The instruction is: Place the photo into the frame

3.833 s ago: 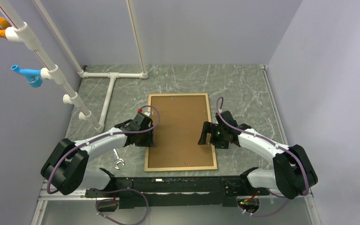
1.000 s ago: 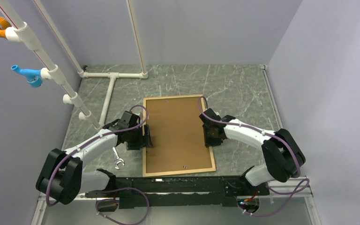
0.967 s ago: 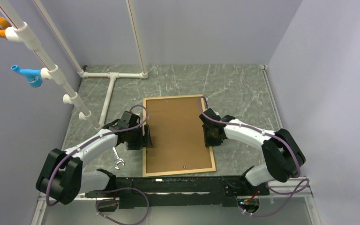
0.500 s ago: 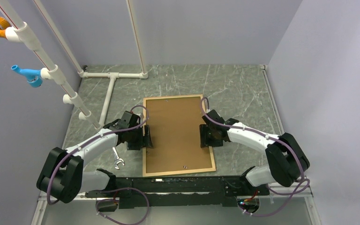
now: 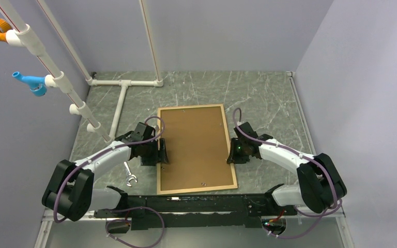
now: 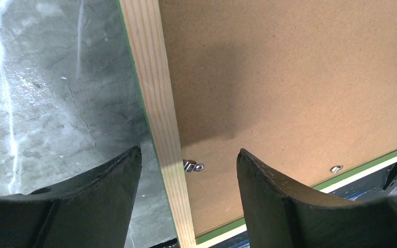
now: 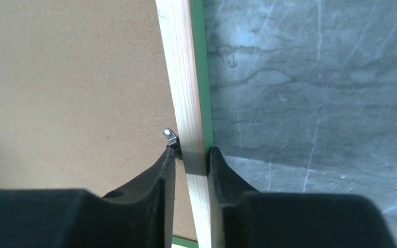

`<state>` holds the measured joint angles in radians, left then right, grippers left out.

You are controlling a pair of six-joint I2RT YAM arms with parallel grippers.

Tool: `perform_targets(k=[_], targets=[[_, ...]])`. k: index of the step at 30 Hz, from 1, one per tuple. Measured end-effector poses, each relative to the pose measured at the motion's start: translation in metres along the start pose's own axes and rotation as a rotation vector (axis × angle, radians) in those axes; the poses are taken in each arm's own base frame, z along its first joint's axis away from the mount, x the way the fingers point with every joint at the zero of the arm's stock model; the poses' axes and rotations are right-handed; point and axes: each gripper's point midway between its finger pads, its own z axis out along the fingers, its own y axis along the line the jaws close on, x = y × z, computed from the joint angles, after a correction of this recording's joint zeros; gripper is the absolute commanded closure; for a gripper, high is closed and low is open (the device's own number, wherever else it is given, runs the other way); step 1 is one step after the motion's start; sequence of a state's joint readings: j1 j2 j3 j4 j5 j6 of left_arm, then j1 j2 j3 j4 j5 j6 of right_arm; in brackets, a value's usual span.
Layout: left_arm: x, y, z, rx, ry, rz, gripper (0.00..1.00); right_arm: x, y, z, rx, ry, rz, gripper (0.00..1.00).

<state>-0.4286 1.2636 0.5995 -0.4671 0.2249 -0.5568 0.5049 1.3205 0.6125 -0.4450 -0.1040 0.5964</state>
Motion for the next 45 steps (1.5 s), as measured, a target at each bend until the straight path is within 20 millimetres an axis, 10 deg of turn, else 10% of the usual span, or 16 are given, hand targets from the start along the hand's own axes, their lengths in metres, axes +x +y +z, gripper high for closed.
perform_targets(k=[3,24,27,32,45], targets=[[0.000,0.000,0.001,0.000,0.005,-0.001,0.30,0.000,0.000,-0.001,0.008,0.000,-0.033,1.00],[-0.003,-0.013,0.009,0.082,0.021,0.016,0.41,-0.021,-0.006,-0.033,0.169,-0.245,-0.162,1.00],[-0.004,-0.015,0.010,0.094,0.023,0.018,0.39,-0.018,-0.009,-0.034,0.166,-0.250,-0.160,0.58],[-0.004,-0.016,0.009,0.094,0.022,0.022,0.36,-0.013,0.000,-0.029,0.107,-0.232,-0.143,0.26],[-0.007,-0.017,0.012,0.087,0.036,0.021,0.37,-0.033,-0.007,0.000,0.020,-0.153,0.021,0.14]])
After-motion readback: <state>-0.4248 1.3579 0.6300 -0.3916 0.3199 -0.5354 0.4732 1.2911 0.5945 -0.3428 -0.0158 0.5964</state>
